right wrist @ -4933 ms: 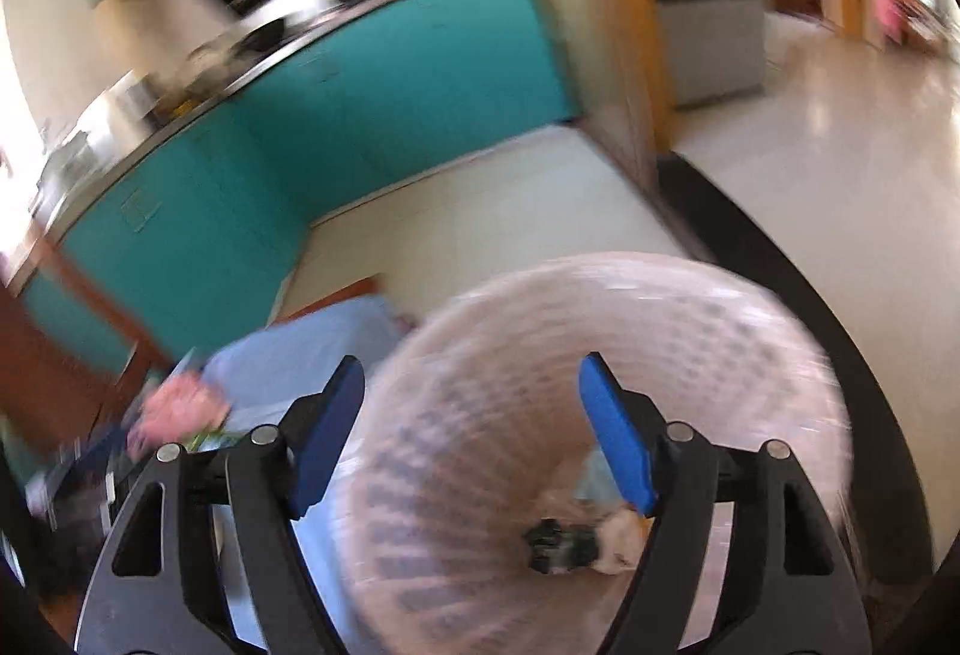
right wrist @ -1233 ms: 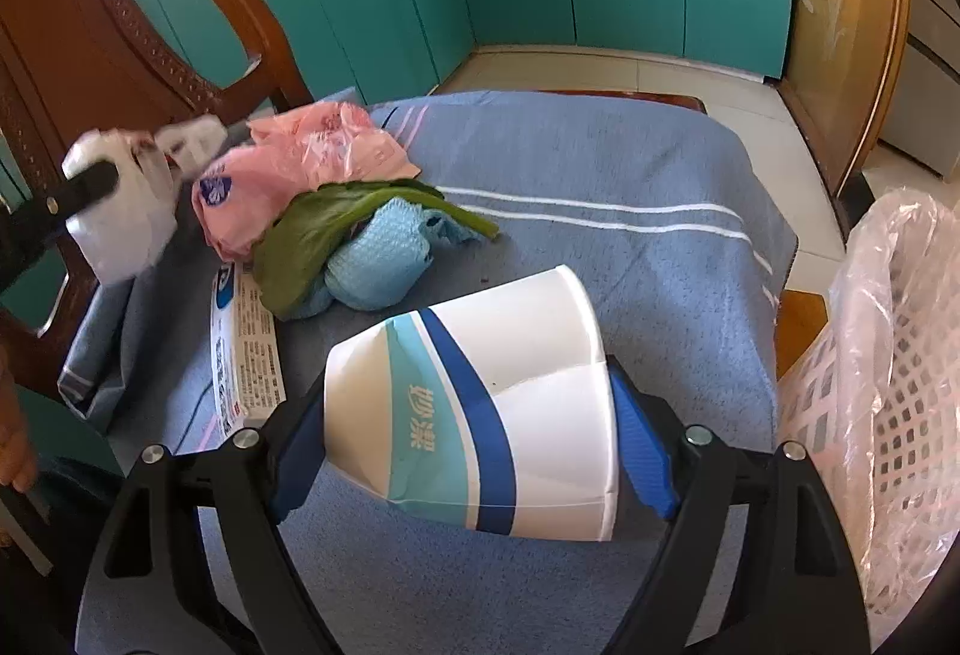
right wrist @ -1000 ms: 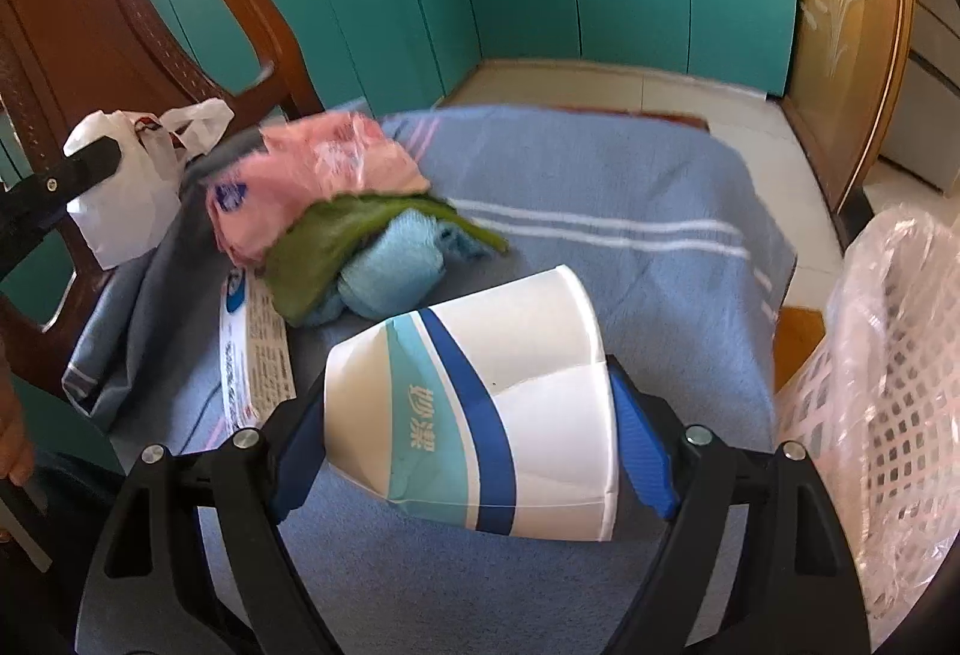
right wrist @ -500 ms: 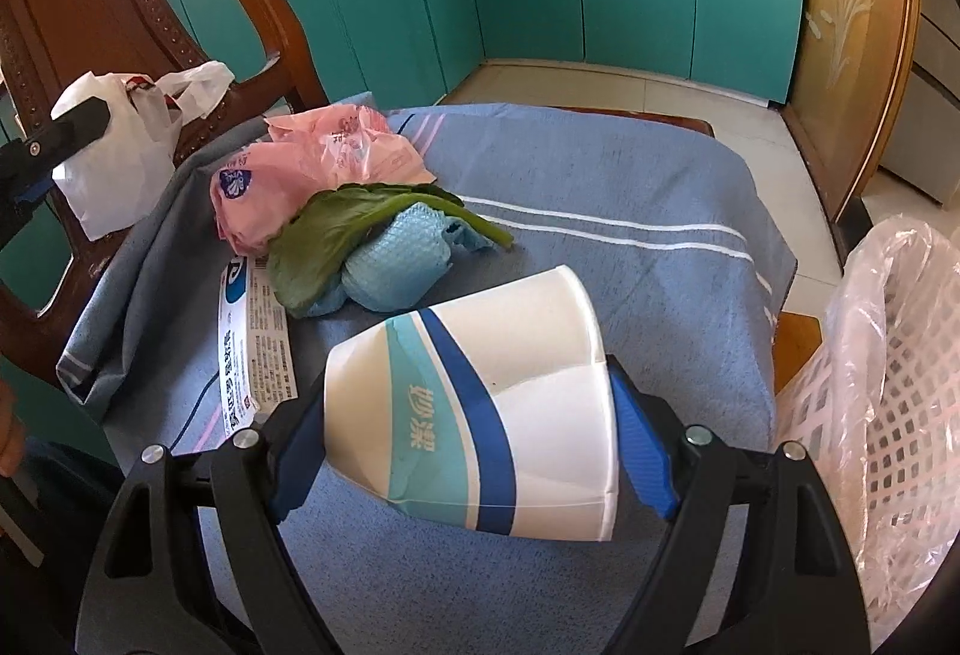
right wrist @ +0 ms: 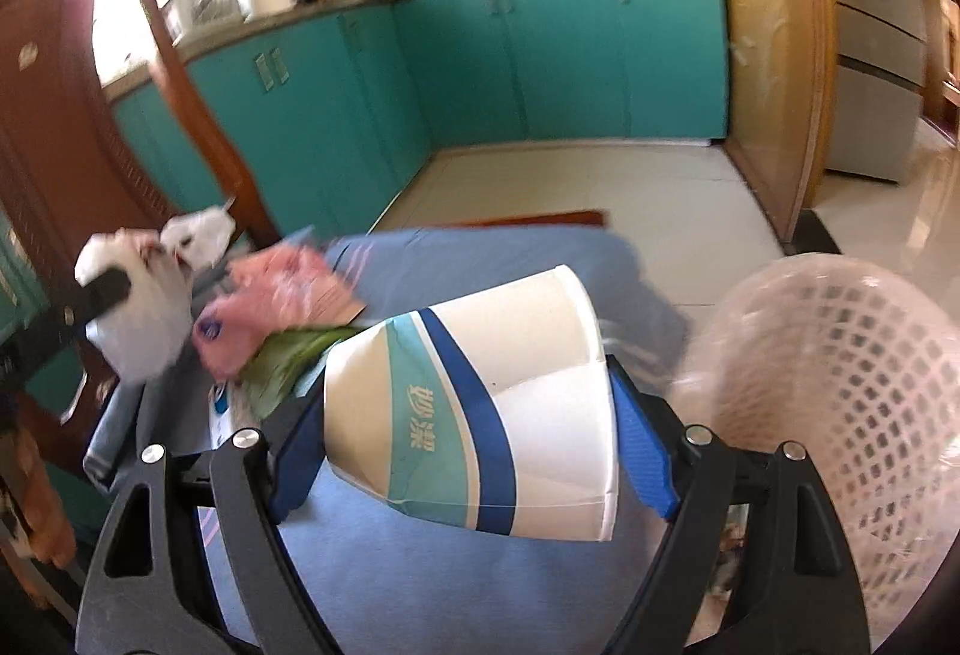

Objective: Collect trash
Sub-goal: 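Carry the cup and plastic bag over the basket and open both tools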

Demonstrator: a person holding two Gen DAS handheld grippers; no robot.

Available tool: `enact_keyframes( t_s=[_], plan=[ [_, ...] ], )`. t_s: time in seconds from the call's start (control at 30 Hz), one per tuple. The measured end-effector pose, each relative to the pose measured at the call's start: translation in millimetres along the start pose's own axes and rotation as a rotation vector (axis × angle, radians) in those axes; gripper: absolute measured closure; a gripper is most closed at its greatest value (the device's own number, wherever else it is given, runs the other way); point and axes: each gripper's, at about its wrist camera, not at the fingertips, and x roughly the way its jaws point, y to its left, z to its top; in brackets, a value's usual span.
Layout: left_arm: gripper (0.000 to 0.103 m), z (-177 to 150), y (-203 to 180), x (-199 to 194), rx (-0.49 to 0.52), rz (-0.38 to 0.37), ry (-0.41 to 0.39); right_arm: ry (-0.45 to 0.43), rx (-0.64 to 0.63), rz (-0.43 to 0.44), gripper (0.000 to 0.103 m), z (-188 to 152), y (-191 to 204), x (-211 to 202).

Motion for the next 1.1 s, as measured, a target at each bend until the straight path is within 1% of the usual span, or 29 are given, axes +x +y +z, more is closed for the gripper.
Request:
enact_keyframes(
  t_s=[0.07, 0.2, 0.4, 0.53, 0.73, 0.8, 0.87, 0.93, 1.1],
  plan=[
    [0.068, -2.3, -15.5, 5.0, 0.024, -0.029, 0.011, -0.032, 0.037, -0.032, 0.022, 5.2, -21.1, -13.6],
    [0.068, -7.4, -44.6, 13.8, 0.067, -0.071, 0.034, -0.064, 0.123, -0.078, 0.022, 9.7, -63.0, -36.6],
    [0.068, -11.2, -88.4, 28.2, 0.109, -0.141, 0.067, -0.070, 0.251, -0.126, 0.021, 3.2, -119.5, -60.8],
    [0.068, -17.8, -122.0, 39.7, 0.133, -0.199, 0.094, -0.057, 0.309, -0.135, 0.021, -4.7, -142.6, -68.4],
    [0.068, -33.2, -172.0, 57.8, 0.188, -0.261, 0.147, -0.055, 0.325, -0.159, 0.021, -9.6, -153.8, -76.2],
    [0.068, -34.9, -190.2, 67.7, 0.210, -0.293, 0.172, -0.059, 0.333, -0.168, 0.021, -10.0, -157.1, -79.0],
    [0.068, -36.9, -201.7, 77.3, 0.209, -0.314, 0.200, -0.068, 0.341, -0.188, 0.021, -11.8, -162.1, -84.4],
    [0.068, -41.3, -211.0, 90.4, 0.189, -0.354, 0.250, -0.079, 0.349, -0.204, 0.021, -12.2, -166.0, -89.1],
    [0.068, -58.1, -229.6, 105.6, 0.224, -0.368, 0.311, -0.074, 0.364, -0.233, 0.021, -15.1, -172.4, -91.6]
  ],
)
